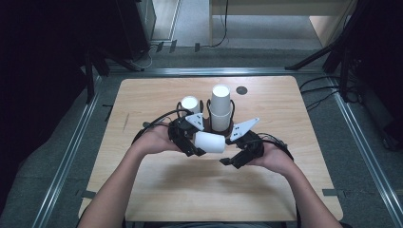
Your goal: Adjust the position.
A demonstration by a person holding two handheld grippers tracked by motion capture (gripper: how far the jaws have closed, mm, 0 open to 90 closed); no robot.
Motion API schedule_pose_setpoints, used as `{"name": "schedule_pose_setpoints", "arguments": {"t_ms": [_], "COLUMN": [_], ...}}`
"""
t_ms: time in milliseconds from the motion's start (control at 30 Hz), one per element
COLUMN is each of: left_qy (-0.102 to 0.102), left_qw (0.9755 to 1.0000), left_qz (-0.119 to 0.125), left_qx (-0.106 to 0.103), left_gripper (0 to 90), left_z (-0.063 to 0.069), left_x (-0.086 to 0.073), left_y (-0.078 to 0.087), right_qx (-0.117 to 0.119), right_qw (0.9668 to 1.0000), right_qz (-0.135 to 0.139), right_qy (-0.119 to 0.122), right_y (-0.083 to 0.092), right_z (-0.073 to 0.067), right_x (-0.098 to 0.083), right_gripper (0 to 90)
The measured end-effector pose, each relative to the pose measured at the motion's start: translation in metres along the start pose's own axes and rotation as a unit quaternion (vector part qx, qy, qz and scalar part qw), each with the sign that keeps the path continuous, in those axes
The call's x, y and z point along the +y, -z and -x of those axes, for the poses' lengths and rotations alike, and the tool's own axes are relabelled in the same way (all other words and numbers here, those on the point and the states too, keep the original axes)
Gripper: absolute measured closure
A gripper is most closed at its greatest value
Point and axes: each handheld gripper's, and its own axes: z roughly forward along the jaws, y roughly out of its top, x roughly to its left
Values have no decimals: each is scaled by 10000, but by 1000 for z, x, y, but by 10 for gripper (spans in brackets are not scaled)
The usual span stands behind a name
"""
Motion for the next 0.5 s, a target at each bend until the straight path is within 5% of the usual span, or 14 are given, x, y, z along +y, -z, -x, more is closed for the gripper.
{"name": "schedule_pose_setpoints", "arguments": {"t_ms": [233, 500], "left_qy": [-121, 1], "left_qw": [9991, 9960], "left_qz": [-412, -891], "left_qx": [28, -94], "left_gripper": [263, 261], "left_z": [0, -1], "left_x": [8, 10], "left_y": [-11, -29], "right_qx": [-109, -123], "right_qw": [9999, 9999], "right_qz": [-35, -104], "right_qy": [10, 32], "right_y": [-2, -6], "right_z": [-2, -4], "right_x": [-2, -3], "right_gripper": [235, 235]}}
